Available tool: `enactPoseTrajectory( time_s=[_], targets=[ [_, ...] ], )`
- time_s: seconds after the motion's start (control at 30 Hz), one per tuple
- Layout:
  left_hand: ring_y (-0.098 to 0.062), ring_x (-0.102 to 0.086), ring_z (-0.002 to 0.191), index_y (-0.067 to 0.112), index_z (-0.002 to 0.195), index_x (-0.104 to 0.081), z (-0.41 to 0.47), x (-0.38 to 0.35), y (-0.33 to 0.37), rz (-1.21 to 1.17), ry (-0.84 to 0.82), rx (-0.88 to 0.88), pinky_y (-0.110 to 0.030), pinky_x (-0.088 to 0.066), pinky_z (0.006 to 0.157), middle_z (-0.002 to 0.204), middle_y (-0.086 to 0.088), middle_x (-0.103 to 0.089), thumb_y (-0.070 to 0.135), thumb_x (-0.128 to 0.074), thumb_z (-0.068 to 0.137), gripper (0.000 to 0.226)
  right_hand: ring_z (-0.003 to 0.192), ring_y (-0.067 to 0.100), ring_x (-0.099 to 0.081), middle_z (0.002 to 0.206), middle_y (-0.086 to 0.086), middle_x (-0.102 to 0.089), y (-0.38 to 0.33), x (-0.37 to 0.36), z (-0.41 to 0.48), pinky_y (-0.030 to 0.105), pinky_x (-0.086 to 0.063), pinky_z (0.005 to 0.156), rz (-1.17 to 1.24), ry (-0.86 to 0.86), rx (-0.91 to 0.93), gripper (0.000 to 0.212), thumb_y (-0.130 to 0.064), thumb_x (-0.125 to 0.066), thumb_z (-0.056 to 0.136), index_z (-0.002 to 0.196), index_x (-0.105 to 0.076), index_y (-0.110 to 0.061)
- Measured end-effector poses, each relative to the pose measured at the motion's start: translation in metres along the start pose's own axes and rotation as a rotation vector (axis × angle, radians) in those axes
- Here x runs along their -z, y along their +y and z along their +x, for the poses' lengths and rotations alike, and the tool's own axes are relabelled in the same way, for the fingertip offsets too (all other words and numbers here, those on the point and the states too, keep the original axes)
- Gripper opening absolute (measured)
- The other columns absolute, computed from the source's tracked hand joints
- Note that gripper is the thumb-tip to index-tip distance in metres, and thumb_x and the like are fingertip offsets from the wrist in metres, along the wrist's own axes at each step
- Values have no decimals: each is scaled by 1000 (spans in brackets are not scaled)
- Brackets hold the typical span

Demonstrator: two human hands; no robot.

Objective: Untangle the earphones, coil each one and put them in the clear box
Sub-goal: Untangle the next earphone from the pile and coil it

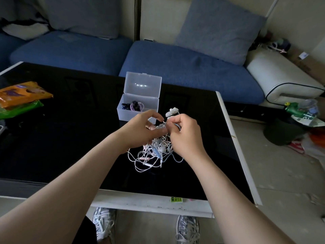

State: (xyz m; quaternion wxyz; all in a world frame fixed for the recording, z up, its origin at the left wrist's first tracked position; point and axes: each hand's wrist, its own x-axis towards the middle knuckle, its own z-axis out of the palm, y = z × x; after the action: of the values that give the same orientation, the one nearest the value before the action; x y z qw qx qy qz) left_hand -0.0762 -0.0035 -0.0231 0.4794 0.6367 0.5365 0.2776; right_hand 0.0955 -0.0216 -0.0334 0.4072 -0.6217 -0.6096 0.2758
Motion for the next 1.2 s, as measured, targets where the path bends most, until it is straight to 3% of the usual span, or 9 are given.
enactPoseTrajectory(
  time_s=[0.13, 0.3, 0.5, 0.57, 0.63, 0.83, 0.93, 1.07, 1.2],
  targets=[
    [-2, -67, 66, 32, 106, -78, -1, 0, 0, 95, 18, -141, -26, -57, 62, 93, 14, -74, 38, -63, 104, 16, 88, 8, -77, 90, -4, -80, 4, 4, 4, 31, -60, 88, 148, 14, -61, 7, -12, -73, 98, 98, -78, -17],
    [1, -70, 84, 35, 101, -83, 3, 5, -4, 219, 55, -192, -24, -54, 79, 91, 21, -77, 37, -63, 105, 20, 78, 1, -75, 82, -8, -80, 4, 13, 3, 25, -60, 77, 35, 0, 31, 4, -15, -80, 93, 96, -81, -18],
    [-14, -68, 71, 25, 86, -79, 6, 4, -7, 239, 117, -137, -38, -58, 75, 81, 9, -74, 35, -61, 103, 27, 110, 16, -66, 103, -16, -72, -1, 9, 0, 51, -49, 97, -160, -12, 85, 20, -29, -85, 89, 84, -73, -44],
    [-23, -66, 67, 27, 81, -76, 5, 3, -5, 197, 77, -126, -39, -56, 69, 75, 3, -71, 40, -59, 104, 31, 119, 23, -58, 111, -15, -66, -5, 10, -1, 46, -39, 96, -200, 40, 56, 23, -38, -85, 88, 79, -68, -52],
    [-16, -60, 61, 27, 78, -73, 4, 2, -3, 144, 55, -114, -29, -48, 62, 69, 6, -64, 44, -55, 106, 38, 124, 24, -52, 116, -14, -62, -7, 13, 0, 42, -34, 92, -202, 73, 43, 22, -43, -85, 88, 80, -69, -55],
    [-8, -54, 61, 14, 83, -71, 4, -1, -4, 126, 28, -104, -23, -44, 63, 66, 10, -62, 40, -57, 107, 37, 118, 23, -56, 113, -11, -60, -6, 13, 0, 49, -40, 98, -205, 40, 77, 21, -42, -80, 92, 82, -68, -55],
    [-14, -54, 65, 5, 90, -70, 5, -1, -4, 16, 4, -26, -31, -44, 68, 73, -11, -64, 35, -58, 107, 36, 113, 23, -54, 116, -11, -57, -4, 13, 0, 43, -26, 93, -373, 16, 132, 5, -40, -69, 101, 99, -68, -44],
    [-18, -48, 62, 8, 76, -62, 7, -3, -1, 31, 45, 70, -28, -39, 60, 66, -5, -56, 37, -61, 104, 40, 105, 28, -48, 115, -4, -51, -3, 6, -9, 42, -28, 85, -658, 35, 342, 2, -33, -57, 108, 110, -58, -33],
    [-20, -50, 65, 4, 89, -69, 7, -3, 7, -84, 48, 141, -30, -40, 62, 69, -5, -60, 35, -59, 103, 36, 106, 24, -46, 115, -5, -51, 1, -1, -7, 43, -33, 87, -356, 32, 261, 5, -27, -59, 106, 108, -60, -31]
  ],
)
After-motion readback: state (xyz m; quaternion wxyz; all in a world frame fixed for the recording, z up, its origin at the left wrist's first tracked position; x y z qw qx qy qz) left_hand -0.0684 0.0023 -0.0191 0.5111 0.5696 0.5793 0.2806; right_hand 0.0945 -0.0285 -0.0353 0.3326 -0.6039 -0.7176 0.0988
